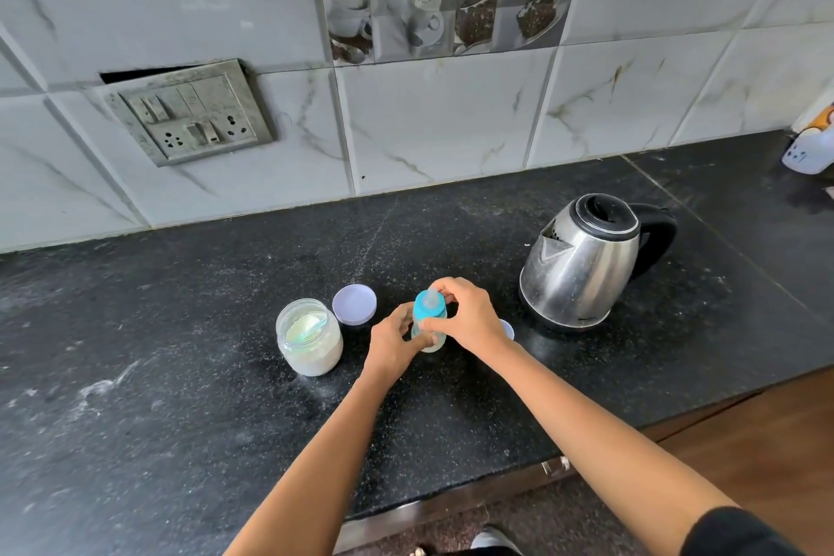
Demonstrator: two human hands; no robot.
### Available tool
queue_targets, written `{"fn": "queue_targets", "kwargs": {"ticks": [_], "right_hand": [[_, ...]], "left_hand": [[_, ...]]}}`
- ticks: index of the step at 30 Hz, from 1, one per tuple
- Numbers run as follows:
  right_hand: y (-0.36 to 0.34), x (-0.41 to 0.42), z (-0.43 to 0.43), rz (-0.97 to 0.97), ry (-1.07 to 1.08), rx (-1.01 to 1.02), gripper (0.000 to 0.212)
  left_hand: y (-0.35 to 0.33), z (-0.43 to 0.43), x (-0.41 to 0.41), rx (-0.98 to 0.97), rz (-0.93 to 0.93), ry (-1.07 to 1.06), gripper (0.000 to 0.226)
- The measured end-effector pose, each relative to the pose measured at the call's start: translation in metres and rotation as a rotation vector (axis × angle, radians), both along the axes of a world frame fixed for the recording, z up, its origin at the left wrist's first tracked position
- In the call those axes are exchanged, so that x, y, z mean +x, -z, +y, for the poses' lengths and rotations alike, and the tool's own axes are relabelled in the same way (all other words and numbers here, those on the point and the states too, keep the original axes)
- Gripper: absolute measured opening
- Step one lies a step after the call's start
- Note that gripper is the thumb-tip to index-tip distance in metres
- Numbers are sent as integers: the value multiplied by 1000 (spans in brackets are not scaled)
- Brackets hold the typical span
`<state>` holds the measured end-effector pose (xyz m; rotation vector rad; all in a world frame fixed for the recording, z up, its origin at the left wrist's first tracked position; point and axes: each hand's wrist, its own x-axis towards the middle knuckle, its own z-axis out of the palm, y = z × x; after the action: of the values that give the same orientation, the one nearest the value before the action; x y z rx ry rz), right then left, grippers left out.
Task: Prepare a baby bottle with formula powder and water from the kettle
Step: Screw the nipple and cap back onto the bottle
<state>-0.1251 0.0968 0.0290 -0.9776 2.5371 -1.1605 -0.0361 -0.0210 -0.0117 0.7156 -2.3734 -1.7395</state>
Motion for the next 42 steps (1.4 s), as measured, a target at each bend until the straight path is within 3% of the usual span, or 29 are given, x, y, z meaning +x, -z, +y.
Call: {"fn": "queue_targets", "kwargs": {"ticks": [5, 10, 19, 24, 27, 32, 34, 38, 42], "right_hand": [[-5, -5, 0, -26, -57, 32, 50], [-1, -2, -2, -65, 15, 39, 50], [0, 1, 11, 40, 61, 78, 49], [-4, -6, 8, -244, -140, 30, 76], [5, 0, 7, -272, -136, -14, 68], [10, 6, 18, -184, 86, -159, 50], [5, 1, 17, -165, 57, -110, 53], [1, -9, 9, -273, -198, 12, 72], [9, -5, 6, -229, -68, -86, 58]], "left_hand": [[0, -1, 0, 1, -6, 0, 55], [-1, 0, 1, -15, 5, -3, 56], [0, -3, 2, -34, 15, 2, 55], [2, -2, 2, -29, 13, 5, 57], [3, -2, 2, -54, 17, 6, 54], [4, -3, 2, -47, 21, -1, 56], [4, -3, 1, -41, 11, 0, 57], [4, -2, 1, -46, 14, 0, 56], [3, -2, 1, -43, 17, -2, 53]]}}
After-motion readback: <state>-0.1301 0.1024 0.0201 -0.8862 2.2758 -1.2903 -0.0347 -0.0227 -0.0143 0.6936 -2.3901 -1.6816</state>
